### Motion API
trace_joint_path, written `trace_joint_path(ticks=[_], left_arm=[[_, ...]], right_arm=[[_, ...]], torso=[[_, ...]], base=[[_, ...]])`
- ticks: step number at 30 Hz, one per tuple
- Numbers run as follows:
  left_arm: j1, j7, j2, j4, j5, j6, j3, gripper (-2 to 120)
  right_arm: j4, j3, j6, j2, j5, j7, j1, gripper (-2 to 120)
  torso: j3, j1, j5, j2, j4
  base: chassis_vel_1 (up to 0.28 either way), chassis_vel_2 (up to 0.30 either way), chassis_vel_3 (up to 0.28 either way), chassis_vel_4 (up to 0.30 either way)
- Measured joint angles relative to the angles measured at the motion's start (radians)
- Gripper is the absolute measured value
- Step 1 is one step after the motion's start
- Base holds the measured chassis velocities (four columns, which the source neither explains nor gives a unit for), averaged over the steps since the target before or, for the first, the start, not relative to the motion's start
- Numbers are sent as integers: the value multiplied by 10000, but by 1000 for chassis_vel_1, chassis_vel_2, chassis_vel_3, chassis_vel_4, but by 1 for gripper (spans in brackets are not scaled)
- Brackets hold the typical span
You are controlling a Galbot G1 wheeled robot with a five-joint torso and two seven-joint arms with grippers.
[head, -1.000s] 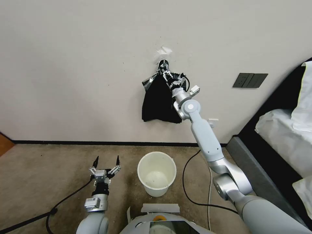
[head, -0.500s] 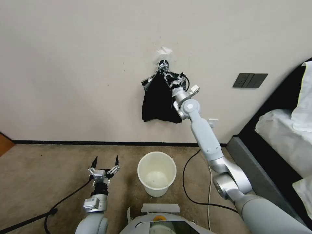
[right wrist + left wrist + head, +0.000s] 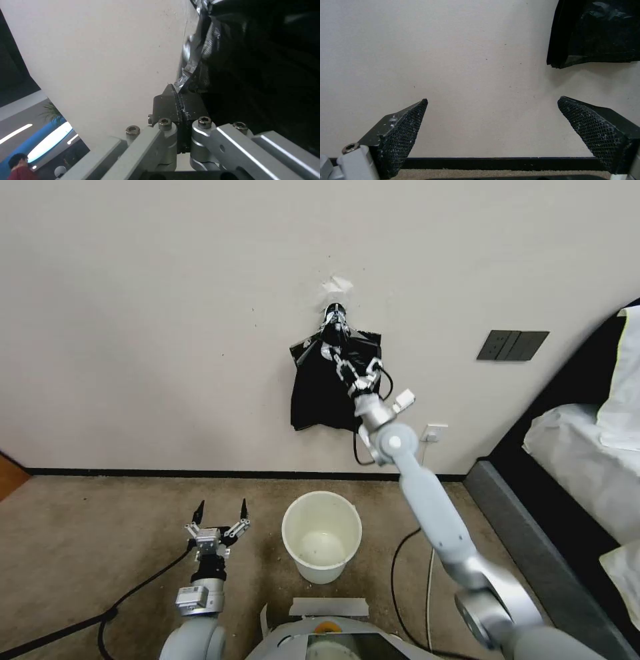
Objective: Place a trash bag onto the trash bin.
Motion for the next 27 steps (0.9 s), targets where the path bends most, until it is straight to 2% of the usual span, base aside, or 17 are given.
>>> trace_joint_path(ticks=[9,27], left_arm=[[-77,-5,-28,5,79,-15,291,100],[-87,0,-14,-127,104,-66,489,100]], right_arm=[[897,130,-81,-515,-812,76,-1856,0],[1799,52,-274,-716,-2143,91,-3364,0]], torso=[[0,0,2,0,-2],[0,0,1,1,-1]], base=[[0,0,0,0],[0,0,0,0]])
